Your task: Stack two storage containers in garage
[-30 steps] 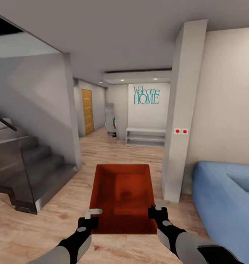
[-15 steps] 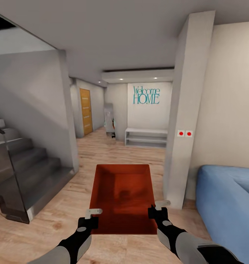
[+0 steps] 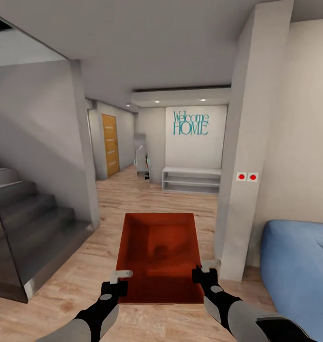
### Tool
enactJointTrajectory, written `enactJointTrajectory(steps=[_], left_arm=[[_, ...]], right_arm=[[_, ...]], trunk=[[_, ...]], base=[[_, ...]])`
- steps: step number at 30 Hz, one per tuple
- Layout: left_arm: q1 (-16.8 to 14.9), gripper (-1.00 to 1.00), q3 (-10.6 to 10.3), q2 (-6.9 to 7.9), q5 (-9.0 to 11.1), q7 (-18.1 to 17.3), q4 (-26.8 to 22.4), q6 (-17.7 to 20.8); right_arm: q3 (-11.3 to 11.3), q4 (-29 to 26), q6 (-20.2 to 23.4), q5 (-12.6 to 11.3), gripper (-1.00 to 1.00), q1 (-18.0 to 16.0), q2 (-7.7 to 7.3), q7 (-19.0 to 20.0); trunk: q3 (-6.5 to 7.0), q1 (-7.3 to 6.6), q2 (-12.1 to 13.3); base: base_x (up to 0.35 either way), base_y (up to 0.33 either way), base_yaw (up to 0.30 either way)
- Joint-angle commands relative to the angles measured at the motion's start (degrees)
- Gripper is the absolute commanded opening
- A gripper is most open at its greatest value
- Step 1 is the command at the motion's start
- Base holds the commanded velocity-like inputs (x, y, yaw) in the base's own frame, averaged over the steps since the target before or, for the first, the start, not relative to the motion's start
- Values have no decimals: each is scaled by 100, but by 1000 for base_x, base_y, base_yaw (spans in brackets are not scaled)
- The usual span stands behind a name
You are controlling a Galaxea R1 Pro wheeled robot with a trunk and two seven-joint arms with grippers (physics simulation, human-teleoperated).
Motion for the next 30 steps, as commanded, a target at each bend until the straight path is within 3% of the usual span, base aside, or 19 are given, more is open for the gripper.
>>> enactJointTrajectory(steps=[1,30], left_arm=[[-10,-100,141,46,-36,107,-17,-61],[-10,-100,143,52,-36,107,-12,-60]], right_arm=[[-135,27,-28,-109,-100,-5,-38,-55],[-135,27,-28,-109,-100,-5,-29,-63]], trunk=[[-9,4,-7],[-9,4,-7]], base=[[321,0,0],[321,0,13]])
